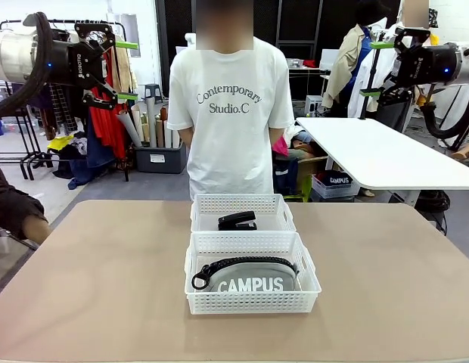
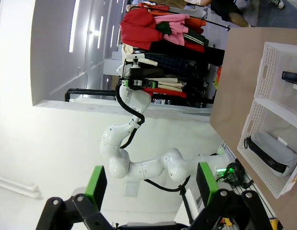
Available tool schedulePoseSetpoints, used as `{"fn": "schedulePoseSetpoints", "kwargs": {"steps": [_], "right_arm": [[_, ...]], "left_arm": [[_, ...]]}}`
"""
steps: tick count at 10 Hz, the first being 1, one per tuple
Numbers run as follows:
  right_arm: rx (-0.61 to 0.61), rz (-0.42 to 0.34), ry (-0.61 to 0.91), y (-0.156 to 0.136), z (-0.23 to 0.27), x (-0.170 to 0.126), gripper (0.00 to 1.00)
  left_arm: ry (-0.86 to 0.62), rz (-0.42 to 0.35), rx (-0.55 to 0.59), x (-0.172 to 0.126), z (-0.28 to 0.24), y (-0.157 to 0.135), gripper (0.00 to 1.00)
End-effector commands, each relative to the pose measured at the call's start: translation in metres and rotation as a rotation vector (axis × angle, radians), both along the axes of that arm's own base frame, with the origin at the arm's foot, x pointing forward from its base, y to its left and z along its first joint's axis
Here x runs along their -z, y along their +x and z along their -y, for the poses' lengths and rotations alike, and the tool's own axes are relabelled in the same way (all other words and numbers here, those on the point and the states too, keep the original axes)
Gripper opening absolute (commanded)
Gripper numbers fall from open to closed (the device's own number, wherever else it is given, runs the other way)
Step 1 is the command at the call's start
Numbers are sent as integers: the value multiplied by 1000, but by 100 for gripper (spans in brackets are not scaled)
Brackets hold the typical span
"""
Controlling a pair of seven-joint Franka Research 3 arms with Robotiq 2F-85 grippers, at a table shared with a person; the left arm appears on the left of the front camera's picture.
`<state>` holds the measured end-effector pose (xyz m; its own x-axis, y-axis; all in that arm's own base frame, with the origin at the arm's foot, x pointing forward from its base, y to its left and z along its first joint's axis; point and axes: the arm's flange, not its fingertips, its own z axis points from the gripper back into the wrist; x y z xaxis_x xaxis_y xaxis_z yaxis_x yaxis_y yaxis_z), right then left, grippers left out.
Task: Distribute items into two baskets.
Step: Place the picked Stapler into the Organizing basket as instructed by the person.
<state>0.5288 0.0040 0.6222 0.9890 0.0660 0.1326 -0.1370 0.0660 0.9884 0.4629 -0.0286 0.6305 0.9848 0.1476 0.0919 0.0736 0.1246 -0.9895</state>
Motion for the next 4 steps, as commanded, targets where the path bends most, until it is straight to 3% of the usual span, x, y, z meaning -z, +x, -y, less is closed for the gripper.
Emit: {"fn": "schedulePoseSetpoints", "kwargs": {"steps": [1,4], "right_arm": [[-2,1,3,-3,0,-1,100],[-2,1,3,-3,0,-1,100]], "left_arm": [[-4,2,2,-1,1,-2,100],[-4,2,2,-1,1,-2,100]]}}
